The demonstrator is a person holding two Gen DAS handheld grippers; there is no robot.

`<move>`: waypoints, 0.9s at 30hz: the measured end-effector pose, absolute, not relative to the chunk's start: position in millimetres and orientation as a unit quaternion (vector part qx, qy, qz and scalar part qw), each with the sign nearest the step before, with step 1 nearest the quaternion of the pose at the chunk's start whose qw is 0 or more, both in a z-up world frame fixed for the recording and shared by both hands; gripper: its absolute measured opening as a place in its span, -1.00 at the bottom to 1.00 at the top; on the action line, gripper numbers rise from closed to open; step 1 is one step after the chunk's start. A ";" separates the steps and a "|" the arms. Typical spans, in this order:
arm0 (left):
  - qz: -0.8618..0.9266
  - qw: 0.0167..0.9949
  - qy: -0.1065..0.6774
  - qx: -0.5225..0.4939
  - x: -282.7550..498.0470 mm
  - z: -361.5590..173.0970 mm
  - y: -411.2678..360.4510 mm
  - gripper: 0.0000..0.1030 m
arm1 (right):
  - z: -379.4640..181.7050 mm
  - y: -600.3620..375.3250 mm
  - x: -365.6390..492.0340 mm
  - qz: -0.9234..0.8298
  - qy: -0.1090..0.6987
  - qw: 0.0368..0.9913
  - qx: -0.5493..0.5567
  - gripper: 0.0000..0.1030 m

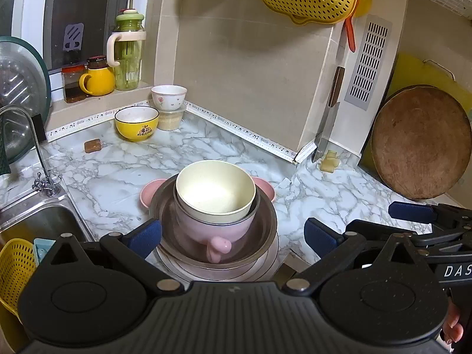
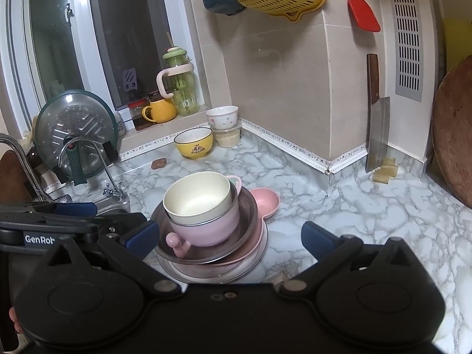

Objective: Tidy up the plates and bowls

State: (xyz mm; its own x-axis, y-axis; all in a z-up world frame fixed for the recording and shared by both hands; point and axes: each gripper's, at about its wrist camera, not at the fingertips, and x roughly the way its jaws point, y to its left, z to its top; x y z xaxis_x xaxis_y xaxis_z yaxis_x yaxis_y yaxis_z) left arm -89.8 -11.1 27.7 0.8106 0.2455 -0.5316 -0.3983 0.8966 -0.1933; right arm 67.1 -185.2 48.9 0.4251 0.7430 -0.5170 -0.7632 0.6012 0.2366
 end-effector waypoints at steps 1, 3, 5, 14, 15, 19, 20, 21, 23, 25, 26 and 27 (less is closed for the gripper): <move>0.171 0.939 0.256 -0.150 -88.9 27.5 -11.0 1.00 | 48.8 -185.3 68.3 0.446 0.298 0.844 -0.017 1.00; 0.170 0.939 0.258 -0.153 -86.9 27.3 -11.3 1.00 | 49.0 -185.5 69.7 0.446 0.298 0.844 -0.017 1.00; 0.171 0.938 0.259 -0.152 -84.8 26.9 -11.6 1.00 | 48.5 -186.0 72.4 0.446 0.299 0.843 -0.017 1.00; 0.172 0.937 0.266 -0.150 -77.3 23.9 -13.2 1.00 | 45.2 -187.8 79.6 0.444 0.305 0.842 -0.020 1.00; 0.171 0.936 0.266 -0.151 -76.6 23.7 -13.5 1.00 | 44.9 -188.0 80.0 0.444 0.305 0.842 -0.020 1.00; 0.169 0.936 0.269 -0.152 -74.5 21.7 -13.4 1.00 | 43.7 -188.7 81.9 0.444 0.308 0.841 -0.020 1.00; 0.169 0.936 0.269 -0.151 -74.0 21.2 -13.6 1.00 | 43.2 -188.7 82.3 0.443 0.309 0.841 -0.022 1.00; 0.170 0.936 0.269 -0.150 -73.7 20.9 -13.9 1.00 | 42.6 -188.7 82.8 0.443 0.310 0.841 -0.022 1.00; 0.169 0.936 0.270 -0.150 -72.9 20.5 -13.6 1.00 | 41.9 -188.8 83.6 0.442 0.312 0.841 -0.022 1.00; 0.169 0.936 0.270 -0.152 -72.6 20.0 -12.9 1.00 | 41.1 -188.8 84.5 0.442 0.313 0.840 -0.022 1.00; 0.168 0.936 0.270 -0.152 -71.9 19.6 -12.6 1.00 | 40.7 -188.6 85.1 0.442 0.313 0.840 -0.022 1.00; 0.168 0.936 0.271 -0.152 -71.4 19.7 -12.6 1.00 | 40.5 -188.1 85.5 0.442 0.314 0.840 -0.022 1.00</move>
